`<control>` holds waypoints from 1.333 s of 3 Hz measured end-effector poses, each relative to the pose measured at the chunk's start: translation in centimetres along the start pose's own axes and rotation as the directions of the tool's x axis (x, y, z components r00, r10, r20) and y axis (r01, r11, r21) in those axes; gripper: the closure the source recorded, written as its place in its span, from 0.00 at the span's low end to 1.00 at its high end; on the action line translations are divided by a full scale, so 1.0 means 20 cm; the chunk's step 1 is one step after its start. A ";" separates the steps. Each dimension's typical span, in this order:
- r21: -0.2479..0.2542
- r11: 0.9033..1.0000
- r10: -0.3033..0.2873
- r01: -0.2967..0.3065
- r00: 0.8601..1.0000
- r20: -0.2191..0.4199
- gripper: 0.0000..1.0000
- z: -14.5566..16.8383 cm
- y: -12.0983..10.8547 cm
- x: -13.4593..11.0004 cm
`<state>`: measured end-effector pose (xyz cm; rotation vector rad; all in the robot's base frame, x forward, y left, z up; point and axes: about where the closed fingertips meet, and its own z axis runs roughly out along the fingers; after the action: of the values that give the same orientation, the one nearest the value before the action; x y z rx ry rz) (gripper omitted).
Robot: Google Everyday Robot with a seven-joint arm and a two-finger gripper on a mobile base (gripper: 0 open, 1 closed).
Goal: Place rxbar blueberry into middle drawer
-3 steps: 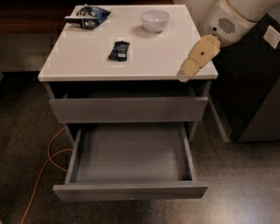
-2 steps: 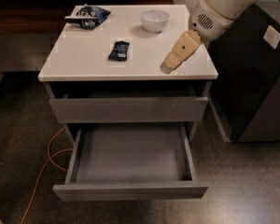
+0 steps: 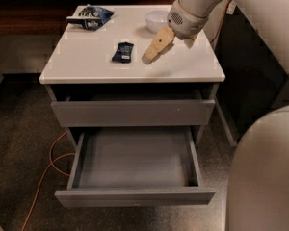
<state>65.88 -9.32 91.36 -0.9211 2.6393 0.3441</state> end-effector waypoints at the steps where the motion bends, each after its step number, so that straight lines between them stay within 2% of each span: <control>1: -0.006 0.995 0.098 -0.098 0.995 -0.004 0.00 0.13 -0.04 -0.11; 2: -0.011 0.994 0.109 -0.109 0.994 -0.006 0.00 0.13 -0.04 -0.11; 3: -0.047 0.981 0.187 -0.188 0.982 -0.029 0.00 0.17 -0.04 -0.12; 4: -0.063 0.962 0.261 -0.264 0.964 -0.051 0.00 0.27 -0.05 -0.24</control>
Offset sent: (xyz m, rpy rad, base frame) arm 0.0215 0.0112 -0.0127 0.0184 0.0303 -0.0672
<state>71.20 -5.75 88.11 -0.6013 2.8091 0.4870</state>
